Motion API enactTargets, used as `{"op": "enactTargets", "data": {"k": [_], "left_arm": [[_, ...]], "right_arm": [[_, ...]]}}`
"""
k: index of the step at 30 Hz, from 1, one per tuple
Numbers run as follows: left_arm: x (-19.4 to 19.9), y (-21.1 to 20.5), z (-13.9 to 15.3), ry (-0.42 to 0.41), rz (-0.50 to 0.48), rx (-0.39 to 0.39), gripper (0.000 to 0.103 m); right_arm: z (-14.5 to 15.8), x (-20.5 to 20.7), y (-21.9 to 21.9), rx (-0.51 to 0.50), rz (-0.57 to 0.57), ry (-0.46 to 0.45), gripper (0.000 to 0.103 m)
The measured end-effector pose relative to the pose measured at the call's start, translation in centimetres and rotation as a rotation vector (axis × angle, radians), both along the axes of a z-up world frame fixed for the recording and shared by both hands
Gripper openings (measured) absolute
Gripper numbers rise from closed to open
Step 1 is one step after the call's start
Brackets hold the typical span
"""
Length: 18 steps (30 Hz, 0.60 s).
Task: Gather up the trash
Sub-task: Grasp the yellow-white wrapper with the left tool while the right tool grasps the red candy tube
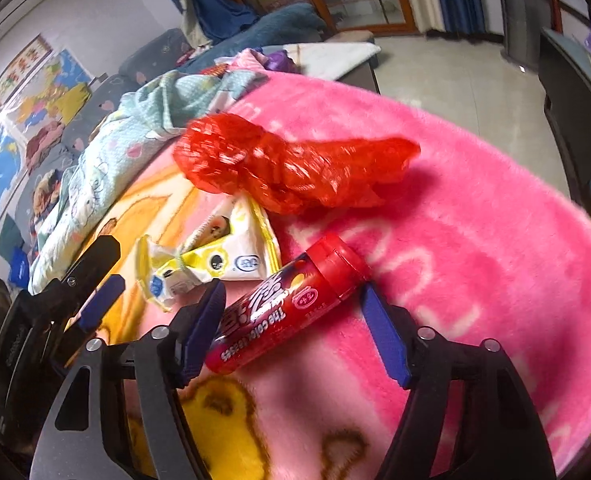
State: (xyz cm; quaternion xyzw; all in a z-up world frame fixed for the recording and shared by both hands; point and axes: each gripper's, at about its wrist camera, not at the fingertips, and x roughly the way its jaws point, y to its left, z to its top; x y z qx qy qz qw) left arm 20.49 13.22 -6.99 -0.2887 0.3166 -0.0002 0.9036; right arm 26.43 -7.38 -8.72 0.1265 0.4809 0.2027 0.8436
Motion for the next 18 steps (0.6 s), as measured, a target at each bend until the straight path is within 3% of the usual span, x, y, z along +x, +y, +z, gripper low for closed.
{"op": "enactTargets", "data": {"k": [2, 5, 10, 16, 18], "left_arm": [[0.6, 0.0, -0.7, 0.017, -0.014, -0.036, 0.060], [1.3, -0.2, -1.8, 0.046, -0.031, -0.078, 0.059], [1.6, -1.0, -2.2, 0.063, -0.052, -0.069, 0.056], [1.6, -1.1, -2.5, 0.057, -0.075, -0.113, 0.034], [1.4, -1.3, -2.6, 0.057, -0.086, -0.116, 0.033]], "right_arm": [[-0.1, -0.1, 0.1, -0.008, -0.003, -0.021, 0.064], [-0.2, -0.4, 0.3, -0.009, 0.006, -0.040, 0.060], [-0.2, -0.6, -0.6, 0.016, 0.029, -0.044, 0.055], [0.0, -1.3, -1.4, 0.022, 0.061, -0.045, 0.052], [0.0, -1.7, -1.5, 0.019, 0.072, -0.047, 0.052]]}}
